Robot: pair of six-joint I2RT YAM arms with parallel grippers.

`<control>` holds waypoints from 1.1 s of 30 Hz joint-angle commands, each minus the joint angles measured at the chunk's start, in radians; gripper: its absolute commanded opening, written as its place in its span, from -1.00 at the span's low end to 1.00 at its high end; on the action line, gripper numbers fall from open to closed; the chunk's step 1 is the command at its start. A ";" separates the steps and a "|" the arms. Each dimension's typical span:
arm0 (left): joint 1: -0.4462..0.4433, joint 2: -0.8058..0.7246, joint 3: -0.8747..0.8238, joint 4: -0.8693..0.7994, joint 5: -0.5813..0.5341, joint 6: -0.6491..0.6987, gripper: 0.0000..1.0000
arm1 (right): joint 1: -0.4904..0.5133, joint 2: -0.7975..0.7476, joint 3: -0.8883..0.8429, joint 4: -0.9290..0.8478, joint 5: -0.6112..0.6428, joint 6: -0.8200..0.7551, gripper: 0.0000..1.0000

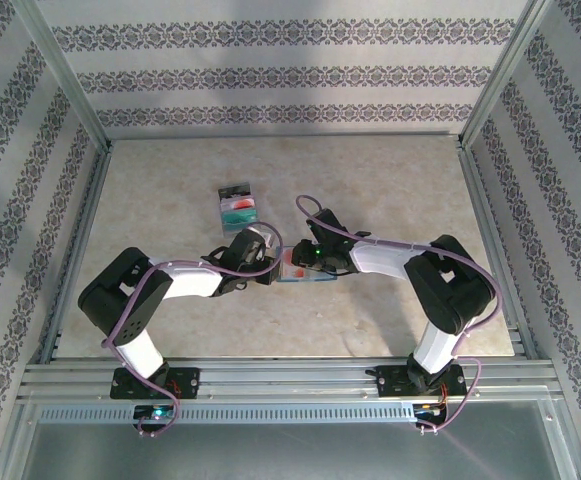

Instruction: Take the credit cards out of the card holder

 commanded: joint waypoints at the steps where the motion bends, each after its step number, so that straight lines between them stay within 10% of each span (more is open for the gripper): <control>1: -0.012 0.028 0.025 0.011 0.029 -0.012 -0.40 | -0.010 0.020 -0.003 0.015 -0.014 0.010 -0.31; 33: -0.012 0.089 0.078 -0.050 0.082 -0.003 -0.76 | -0.094 0.016 -0.214 0.581 -0.339 0.188 -0.41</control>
